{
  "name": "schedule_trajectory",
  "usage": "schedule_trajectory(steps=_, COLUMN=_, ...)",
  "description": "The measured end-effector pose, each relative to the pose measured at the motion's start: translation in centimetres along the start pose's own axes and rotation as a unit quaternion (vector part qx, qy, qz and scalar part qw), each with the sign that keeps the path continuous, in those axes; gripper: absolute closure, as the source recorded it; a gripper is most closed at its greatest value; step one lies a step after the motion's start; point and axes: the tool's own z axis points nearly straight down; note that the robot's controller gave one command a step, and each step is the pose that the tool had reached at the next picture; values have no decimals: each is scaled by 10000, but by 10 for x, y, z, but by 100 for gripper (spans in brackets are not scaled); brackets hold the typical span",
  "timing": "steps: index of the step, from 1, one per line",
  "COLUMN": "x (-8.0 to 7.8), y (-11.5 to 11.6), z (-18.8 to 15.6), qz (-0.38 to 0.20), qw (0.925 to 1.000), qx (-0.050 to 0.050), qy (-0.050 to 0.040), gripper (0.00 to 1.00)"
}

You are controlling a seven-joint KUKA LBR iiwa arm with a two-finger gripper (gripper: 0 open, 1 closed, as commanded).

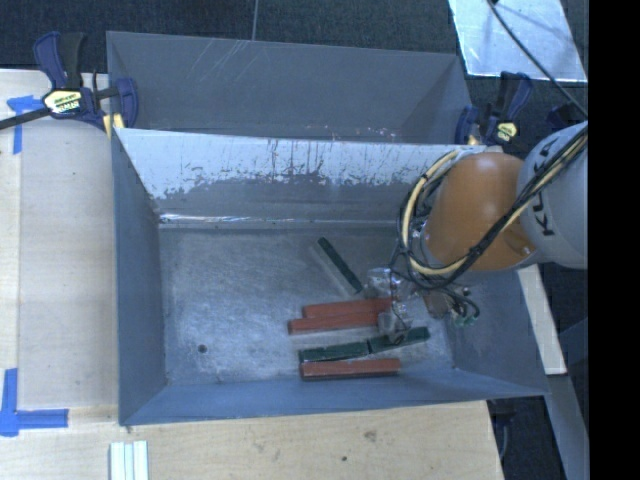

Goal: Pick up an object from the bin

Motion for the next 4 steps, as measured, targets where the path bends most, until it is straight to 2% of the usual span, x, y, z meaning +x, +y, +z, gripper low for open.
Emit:
schedule_trajectory(steps=1, x=-6, y=8, z=-141, qz=-277, qw=9996, qx=10, qy=-23, gripper=100)
schedule_trajectory(steps=2, x=28, y=10, z=-64, qz=430, qw=9991, qx=-12, qy=62, gripper=100)
schedule_trajectory(steps=3, x=26, y=46, z=-63, qz=-1334, qw=9911, qx=-14, qy=37, gripper=100)
schedule_trajectory(steps=4, x=26, y=46, z=-63, qz=-1334, qw=9910, qx=-14, qy=37, gripper=0)
